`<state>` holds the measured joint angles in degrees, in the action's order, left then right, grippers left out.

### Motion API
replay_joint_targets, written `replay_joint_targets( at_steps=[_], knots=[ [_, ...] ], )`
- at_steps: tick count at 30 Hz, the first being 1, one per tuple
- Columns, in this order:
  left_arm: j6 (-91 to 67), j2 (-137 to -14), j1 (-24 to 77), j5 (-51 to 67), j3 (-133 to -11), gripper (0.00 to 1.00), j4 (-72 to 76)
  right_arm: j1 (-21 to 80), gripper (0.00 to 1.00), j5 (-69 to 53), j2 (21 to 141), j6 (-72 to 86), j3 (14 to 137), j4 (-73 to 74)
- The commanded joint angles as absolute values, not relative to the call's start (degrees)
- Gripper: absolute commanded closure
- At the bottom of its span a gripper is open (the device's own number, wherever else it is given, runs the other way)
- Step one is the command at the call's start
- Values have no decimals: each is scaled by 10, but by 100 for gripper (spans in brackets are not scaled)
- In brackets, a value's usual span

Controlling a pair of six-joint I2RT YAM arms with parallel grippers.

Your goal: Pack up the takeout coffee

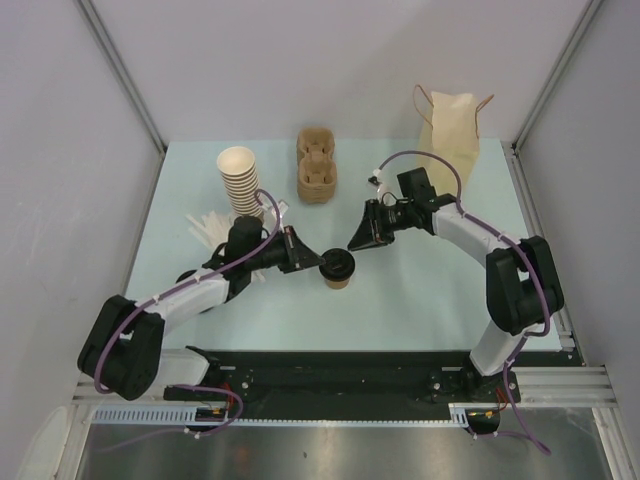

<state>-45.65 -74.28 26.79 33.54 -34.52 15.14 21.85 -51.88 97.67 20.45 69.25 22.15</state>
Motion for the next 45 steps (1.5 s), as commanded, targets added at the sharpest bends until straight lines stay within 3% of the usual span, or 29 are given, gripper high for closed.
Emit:
replay_joint_targets(
  at_steps=[1, 24, 45],
  knots=[
    [-485, -751, 270, 354, -341, 95, 208, 234, 78, -552, 989, 240, 704, 193],
    [-527, -766, 283, 379, -362, 93, 258, 244, 76, -526, 1030, 233, 693, 185],
    [-454, -856, 289, 272, -391, 100, 103, 229, 80, -498, 1105, 200, 658, 190]
  ],
)
